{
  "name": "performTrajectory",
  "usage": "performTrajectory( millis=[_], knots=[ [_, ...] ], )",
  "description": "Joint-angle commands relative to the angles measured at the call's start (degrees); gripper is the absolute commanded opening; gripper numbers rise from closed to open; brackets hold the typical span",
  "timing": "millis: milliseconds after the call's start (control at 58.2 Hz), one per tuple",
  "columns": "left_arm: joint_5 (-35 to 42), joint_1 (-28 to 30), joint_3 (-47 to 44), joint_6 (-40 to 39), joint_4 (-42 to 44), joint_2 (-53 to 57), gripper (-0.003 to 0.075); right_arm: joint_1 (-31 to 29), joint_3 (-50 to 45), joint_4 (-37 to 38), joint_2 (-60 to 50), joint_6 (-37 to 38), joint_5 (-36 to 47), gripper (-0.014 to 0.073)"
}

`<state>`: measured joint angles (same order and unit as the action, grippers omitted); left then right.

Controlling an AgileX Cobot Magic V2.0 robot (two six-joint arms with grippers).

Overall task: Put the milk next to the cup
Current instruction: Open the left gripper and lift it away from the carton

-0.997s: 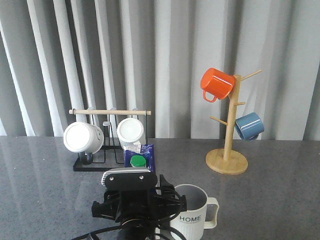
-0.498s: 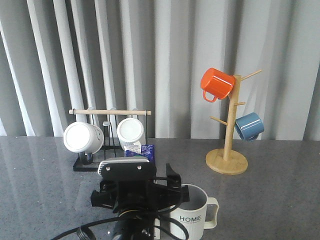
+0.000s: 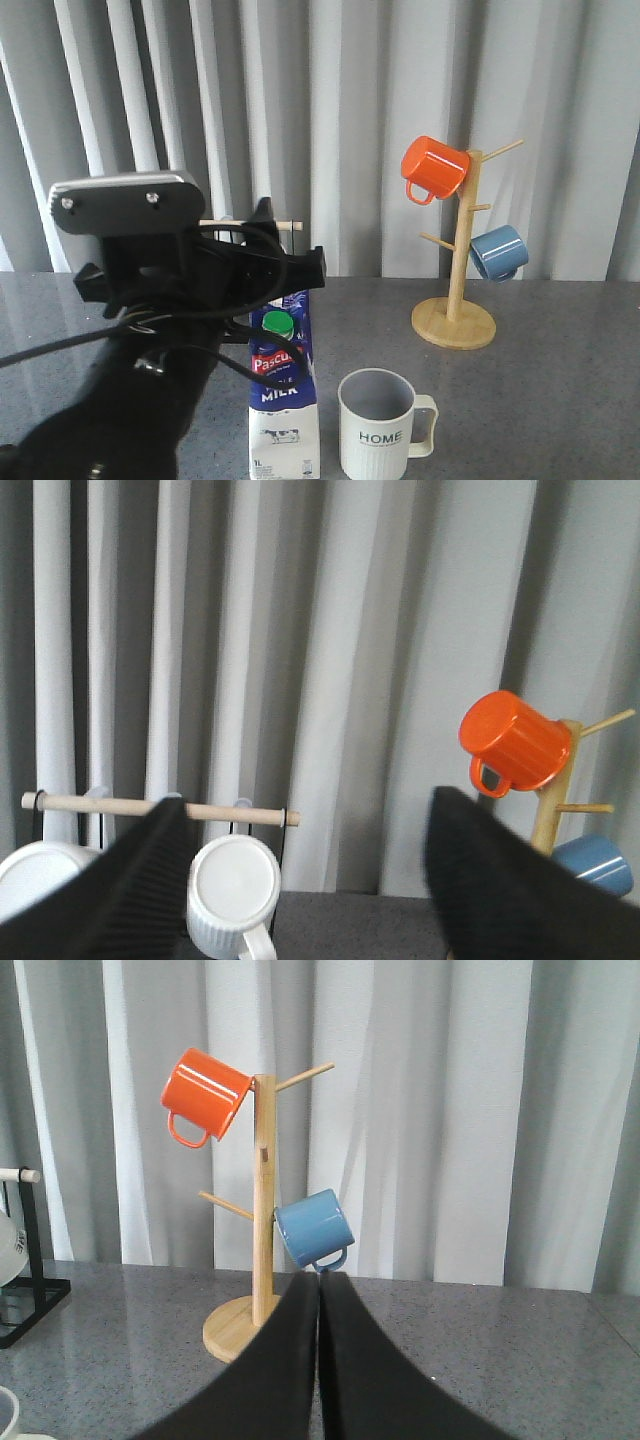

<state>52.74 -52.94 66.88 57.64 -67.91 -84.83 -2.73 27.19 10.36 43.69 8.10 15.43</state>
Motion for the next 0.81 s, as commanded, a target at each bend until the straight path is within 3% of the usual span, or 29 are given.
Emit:
performTrajectory(
  millis=[0, 17, 464, 653, 790],
  knots=[
    [-3.06, -0.23, 1.53, 4.34, 1.09, 5.47, 0.0069, -0.24, 1.52, 0.12, -0.19, -0.61, 4.16, -0.0010],
    [-3.78, -0.23, 1.53, 4.47, 0.55, 6.14, -0.0014, -0.24, 1.52, 0.12, -0.19, -0.61, 4.16, -0.0010],
    [-5.43, -0.31, 1.59, 3.67, -0.30, 11.61, -0.0008, -0.24, 1.52, 0.12, -0.19, -0.61, 4.16, -0.0010],
    [-19.48, -0.31, 3.75, -11.47, 9.74, 11.66, -0.0008, -0.24, 1.52, 0.12, -0.19, -0.61, 4.22, -0.0010],
    [-34.93, -0.31, 4.89, -24.29, 25.60, 11.59, -0.0008, -0.24, 1.52, 0.12, -0.19, -0.61, 4.16, -0.0010]
  ],
)
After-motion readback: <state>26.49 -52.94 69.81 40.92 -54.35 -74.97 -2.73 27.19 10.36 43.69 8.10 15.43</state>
